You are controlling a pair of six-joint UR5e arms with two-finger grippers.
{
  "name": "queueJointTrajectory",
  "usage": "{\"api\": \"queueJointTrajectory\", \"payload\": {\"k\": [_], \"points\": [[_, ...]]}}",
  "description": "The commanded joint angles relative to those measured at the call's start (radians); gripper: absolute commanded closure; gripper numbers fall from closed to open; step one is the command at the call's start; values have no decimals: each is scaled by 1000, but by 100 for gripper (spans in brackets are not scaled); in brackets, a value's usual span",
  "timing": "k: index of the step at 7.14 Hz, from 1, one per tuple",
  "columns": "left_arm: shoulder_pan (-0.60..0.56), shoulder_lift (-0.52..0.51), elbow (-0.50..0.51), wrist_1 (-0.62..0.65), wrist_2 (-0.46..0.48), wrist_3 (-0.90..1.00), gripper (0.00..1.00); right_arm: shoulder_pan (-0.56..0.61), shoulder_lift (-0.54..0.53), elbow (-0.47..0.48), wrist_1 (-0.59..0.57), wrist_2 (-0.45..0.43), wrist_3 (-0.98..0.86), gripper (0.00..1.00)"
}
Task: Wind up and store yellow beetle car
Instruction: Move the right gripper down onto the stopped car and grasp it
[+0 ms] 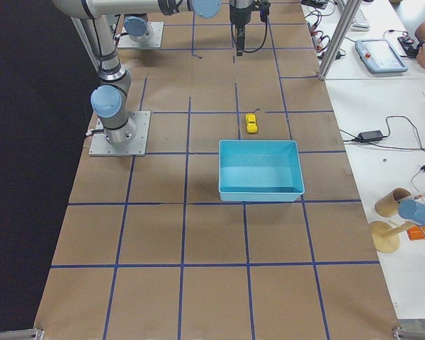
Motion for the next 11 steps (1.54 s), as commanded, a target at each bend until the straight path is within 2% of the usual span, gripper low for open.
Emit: {"api": "queueJointTrajectory", "payload": {"k": [1,3,5,6,7,8,11], "points": [[-48,40,26,-75,-13,-271,36,0,-2,0,0,-2,-6,0],[-98,75,74,-166,-41,-529,36,0,-2,0,2,-3,-20,0],[-104,84,128,-230,-95,-779,36,6,6,-5,3,-3,-154,0],[-109,84,153,-266,-119,-905,36,5,14,3,0,-21,-289,0],[-109,107,164,-271,-121,-1006,36,3,29,3,-2,-105,-428,0],[-109,123,168,-273,-115,-1130,35,3,50,9,-14,-141,-603,0],[-111,152,141,-316,-124,-1413,35,-75,104,38,-26,-106,-1042,0]]}}
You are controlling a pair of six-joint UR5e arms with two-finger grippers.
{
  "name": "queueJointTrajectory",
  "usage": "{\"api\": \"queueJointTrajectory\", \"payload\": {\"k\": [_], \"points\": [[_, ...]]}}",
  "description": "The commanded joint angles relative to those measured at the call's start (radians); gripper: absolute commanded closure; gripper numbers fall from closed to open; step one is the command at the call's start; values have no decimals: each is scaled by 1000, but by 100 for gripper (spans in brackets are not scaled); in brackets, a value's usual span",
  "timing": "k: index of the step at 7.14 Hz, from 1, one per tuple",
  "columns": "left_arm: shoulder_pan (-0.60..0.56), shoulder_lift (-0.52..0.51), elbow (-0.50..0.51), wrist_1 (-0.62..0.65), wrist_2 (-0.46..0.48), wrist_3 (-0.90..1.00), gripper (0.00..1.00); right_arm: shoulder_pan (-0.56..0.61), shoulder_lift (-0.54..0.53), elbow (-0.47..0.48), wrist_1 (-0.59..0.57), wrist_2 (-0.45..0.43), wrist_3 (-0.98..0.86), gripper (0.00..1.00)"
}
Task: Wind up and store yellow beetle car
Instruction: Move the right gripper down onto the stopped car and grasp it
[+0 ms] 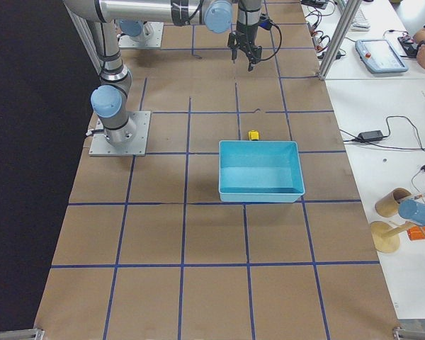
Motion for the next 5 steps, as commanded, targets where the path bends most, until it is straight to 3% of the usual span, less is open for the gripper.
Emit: {"api": "queueJointTrajectory", "payload": {"k": [1,3,5], "points": [[-3,-16,13,-29,-40,-122,35,-74,28,25,-18,45,-310,0],[-15,-11,22,-70,-66,-250,34,-130,100,30,-93,46,-595,0],[-16,-31,8,-56,-65,-286,9,-157,154,31,-148,47,-807,0]]}}
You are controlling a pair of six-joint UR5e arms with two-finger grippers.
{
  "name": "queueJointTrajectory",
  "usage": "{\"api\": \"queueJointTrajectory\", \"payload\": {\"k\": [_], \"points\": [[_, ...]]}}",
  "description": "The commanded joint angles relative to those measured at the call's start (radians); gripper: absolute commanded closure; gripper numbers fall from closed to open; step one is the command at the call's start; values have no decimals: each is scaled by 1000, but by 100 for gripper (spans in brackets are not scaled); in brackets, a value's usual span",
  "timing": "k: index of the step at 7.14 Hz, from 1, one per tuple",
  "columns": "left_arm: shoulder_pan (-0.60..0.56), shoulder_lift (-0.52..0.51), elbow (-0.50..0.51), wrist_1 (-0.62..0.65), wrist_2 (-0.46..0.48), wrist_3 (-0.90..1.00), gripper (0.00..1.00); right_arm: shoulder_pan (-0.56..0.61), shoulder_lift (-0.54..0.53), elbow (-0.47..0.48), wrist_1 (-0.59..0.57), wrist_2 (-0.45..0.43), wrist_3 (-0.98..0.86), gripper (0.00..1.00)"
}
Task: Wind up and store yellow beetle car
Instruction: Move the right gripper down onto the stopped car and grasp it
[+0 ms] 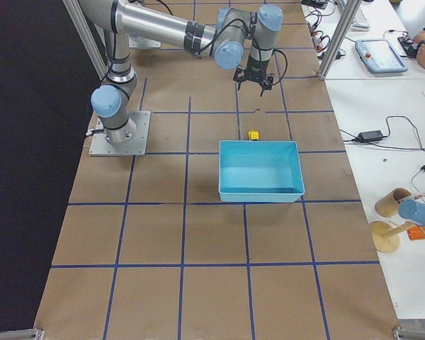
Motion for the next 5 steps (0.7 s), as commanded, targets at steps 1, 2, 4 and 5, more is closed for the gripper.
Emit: {"api": "queueJointTrajectory", "payload": {"k": [1,2,4,5], "points": [[-2,8,2,11,-1,-36,4,-22,72,1,-71,-2,-213,0],[-2,14,5,12,-3,-48,1,-48,102,4,-77,-4,-249,0],[-2,14,3,12,-3,-48,1,-76,133,100,-242,-1,-320,0],[-2,16,2,12,-3,-48,1,-75,142,145,-328,-1,-324,0]]}}
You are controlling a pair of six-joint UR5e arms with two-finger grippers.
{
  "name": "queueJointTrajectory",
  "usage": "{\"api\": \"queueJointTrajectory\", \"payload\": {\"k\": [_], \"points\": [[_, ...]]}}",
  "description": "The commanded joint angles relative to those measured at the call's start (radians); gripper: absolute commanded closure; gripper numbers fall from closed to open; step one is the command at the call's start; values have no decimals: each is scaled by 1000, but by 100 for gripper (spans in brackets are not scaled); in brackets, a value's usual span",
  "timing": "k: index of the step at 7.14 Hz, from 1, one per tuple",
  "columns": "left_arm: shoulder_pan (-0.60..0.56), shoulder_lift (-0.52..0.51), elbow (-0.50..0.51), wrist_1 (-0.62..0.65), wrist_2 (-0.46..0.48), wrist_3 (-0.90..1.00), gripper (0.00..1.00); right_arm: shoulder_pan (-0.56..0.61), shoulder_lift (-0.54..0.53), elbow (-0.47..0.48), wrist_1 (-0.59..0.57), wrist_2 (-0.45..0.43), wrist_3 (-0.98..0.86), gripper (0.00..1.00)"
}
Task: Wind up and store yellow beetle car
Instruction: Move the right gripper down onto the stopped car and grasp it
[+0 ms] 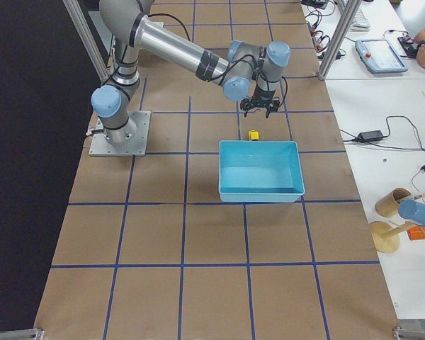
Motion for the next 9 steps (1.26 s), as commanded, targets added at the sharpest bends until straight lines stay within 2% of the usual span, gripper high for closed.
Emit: {"api": "queueJointTrajectory", "payload": {"k": [1,2,6,7,9], "points": [[0,3,-7,0,3,-1,1,-4,26,95,-153,1,-68,0],[0,2,-10,0,3,-1,1,-5,33,122,-214,1,-94,0],[0,-5,-12,0,1,1,1,-10,91,135,-290,-1,-95,0],[0,-6,-15,0,1,1,1,-10,96,135,-290,-1,-95,7],[0,-8,-16,2,1,1,1,-10,106,135,-292,-3,-95,28]]}}
